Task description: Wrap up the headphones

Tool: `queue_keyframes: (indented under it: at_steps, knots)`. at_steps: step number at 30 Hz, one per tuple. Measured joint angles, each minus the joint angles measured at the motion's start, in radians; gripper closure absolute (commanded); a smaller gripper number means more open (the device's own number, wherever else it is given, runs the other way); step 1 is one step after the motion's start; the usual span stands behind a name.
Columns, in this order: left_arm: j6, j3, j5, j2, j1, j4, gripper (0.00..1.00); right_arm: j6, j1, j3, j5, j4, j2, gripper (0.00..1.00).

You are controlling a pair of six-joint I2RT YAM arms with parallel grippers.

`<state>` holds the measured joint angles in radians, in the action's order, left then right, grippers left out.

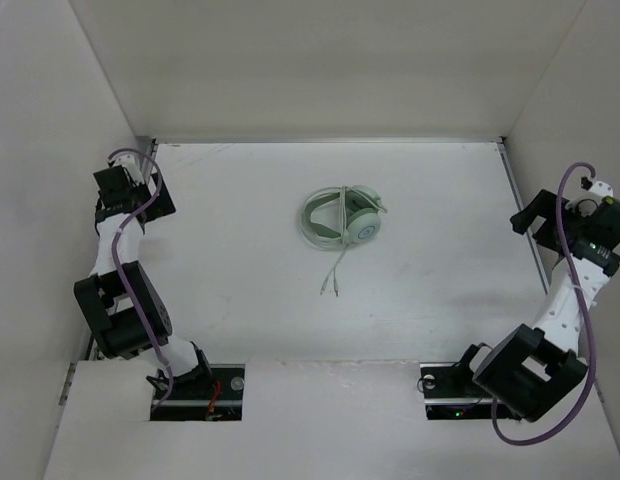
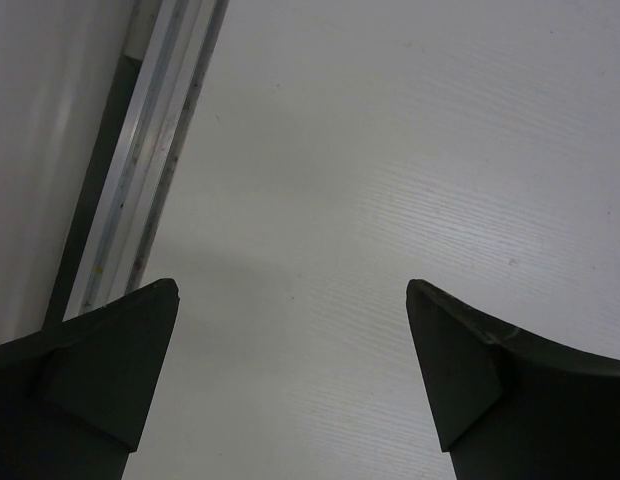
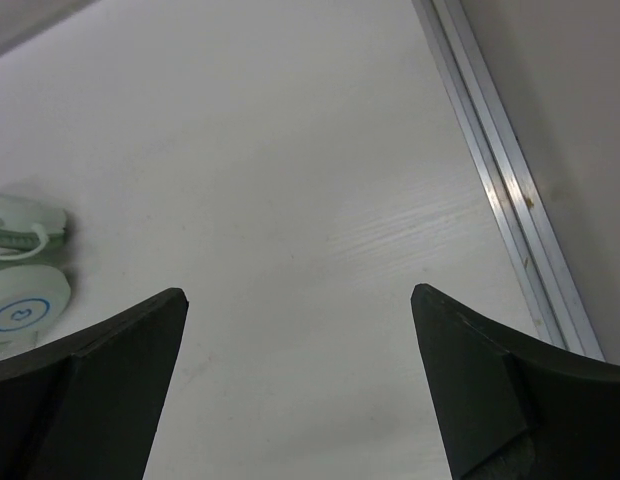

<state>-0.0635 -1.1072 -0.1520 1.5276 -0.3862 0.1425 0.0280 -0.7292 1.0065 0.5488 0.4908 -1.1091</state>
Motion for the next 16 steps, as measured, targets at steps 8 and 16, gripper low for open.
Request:
queue_keyframes:
  at_steps: [8,16]
  knots:
    - [0.0,0.0,-0.003,0.0,0.021,0.0,0.0,0.013,0.049,0.011,-0.197,0.077,-0.03,0.0]
    - [0.001,0.0,-0.006,0.0,0.021,0.001,0.0,0.009,0.063,0.014,-0.267,0.076,-0.012,0.0]
